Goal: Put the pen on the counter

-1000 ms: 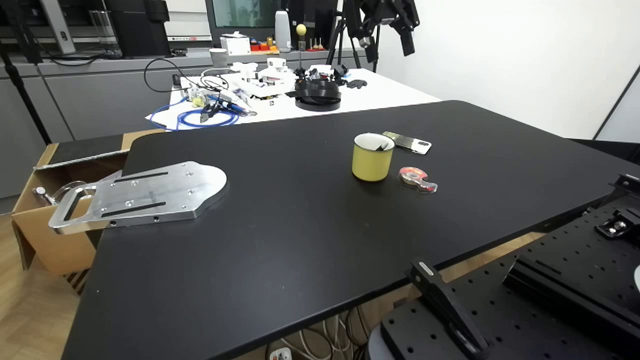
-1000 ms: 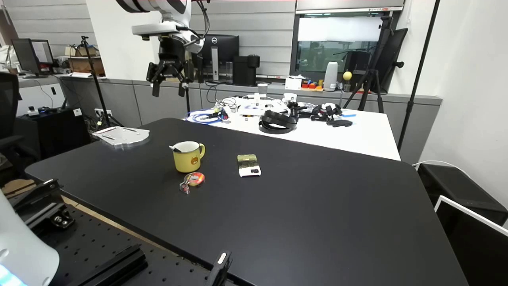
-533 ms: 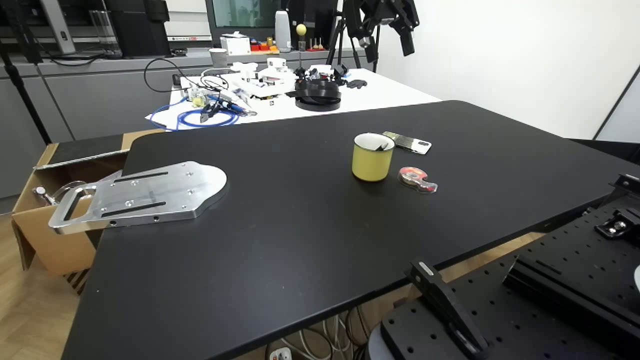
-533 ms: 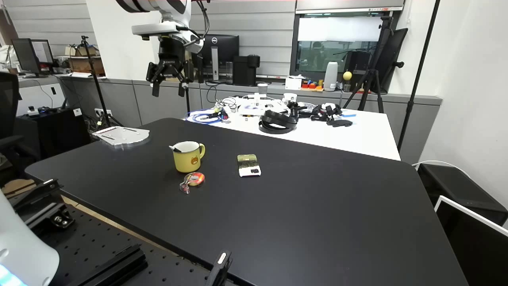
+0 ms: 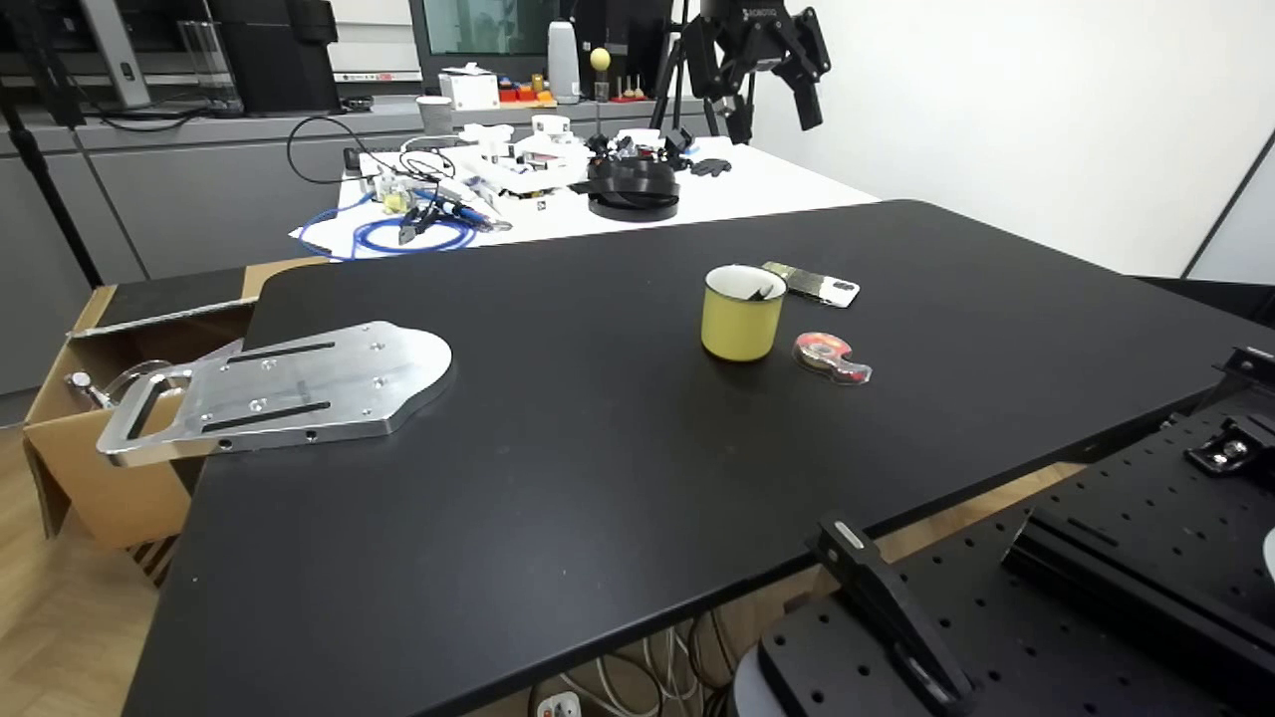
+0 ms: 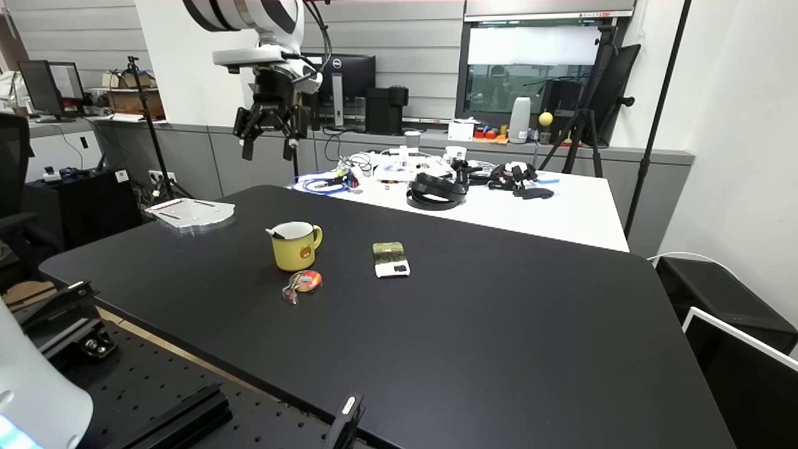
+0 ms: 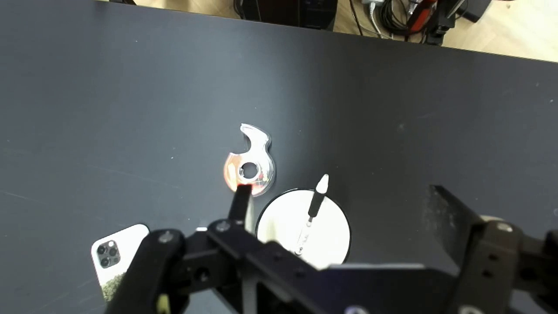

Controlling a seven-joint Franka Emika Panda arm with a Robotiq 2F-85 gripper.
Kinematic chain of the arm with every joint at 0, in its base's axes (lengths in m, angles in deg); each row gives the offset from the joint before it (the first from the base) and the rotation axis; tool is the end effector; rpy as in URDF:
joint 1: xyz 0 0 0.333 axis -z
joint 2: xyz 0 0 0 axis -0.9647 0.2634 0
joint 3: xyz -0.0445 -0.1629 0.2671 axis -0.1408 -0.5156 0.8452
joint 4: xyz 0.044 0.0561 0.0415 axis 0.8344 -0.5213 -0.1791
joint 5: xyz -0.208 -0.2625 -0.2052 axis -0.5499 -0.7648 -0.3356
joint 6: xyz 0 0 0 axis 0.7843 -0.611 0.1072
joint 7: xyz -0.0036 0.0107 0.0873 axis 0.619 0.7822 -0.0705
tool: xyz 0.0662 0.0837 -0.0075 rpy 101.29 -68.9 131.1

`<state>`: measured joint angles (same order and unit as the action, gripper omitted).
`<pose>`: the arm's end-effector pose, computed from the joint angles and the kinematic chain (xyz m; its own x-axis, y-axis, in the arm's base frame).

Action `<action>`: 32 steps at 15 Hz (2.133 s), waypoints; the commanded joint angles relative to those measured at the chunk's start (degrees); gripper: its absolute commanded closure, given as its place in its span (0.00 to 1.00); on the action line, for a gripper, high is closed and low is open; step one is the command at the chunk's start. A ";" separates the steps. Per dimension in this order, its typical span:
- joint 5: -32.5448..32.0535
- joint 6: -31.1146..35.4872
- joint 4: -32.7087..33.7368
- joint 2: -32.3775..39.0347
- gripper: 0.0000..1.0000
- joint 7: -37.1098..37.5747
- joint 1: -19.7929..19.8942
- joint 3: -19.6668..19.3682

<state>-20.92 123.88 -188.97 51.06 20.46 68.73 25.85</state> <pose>0.5468 0.1115 0.2957 0.8755 0.1079 -0.4711 0.1539 -0.9862 0.0602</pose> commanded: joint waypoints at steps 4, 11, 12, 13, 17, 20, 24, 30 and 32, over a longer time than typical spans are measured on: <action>1.22 -1.46 6.36 9.50 0.00 -0.73 0.22 -1.81; 2.97 -2.02 10.71 17.07 0.00 -1.03 0.25 -2.06; 3.22 -2.08 11.11 17.84 0.00 -1.01 0.26 -2.04; 3.71 -2.16 11.50 18.55 0.00 -1.07 0.31 -2.01; 4.70 -2.69 12.64 20.62 0.00 -1.07 0.31 -2.02; 5.11 -3.02 13.19 21.65 0.00 -1.08 0.38 -2.07; 5.85 -3.32 13.37 22.67 0.00 -1.11 0.53 -2.12; 6.23 -3.55 13.01 23.66 0.00 -1.19 0.90 -2.25; 6.54 -3.64 12.97 23.96 0.00 -1.22 1.01 -2.30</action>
<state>-15.61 121.94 -177.62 74.09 19.75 69.42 23.93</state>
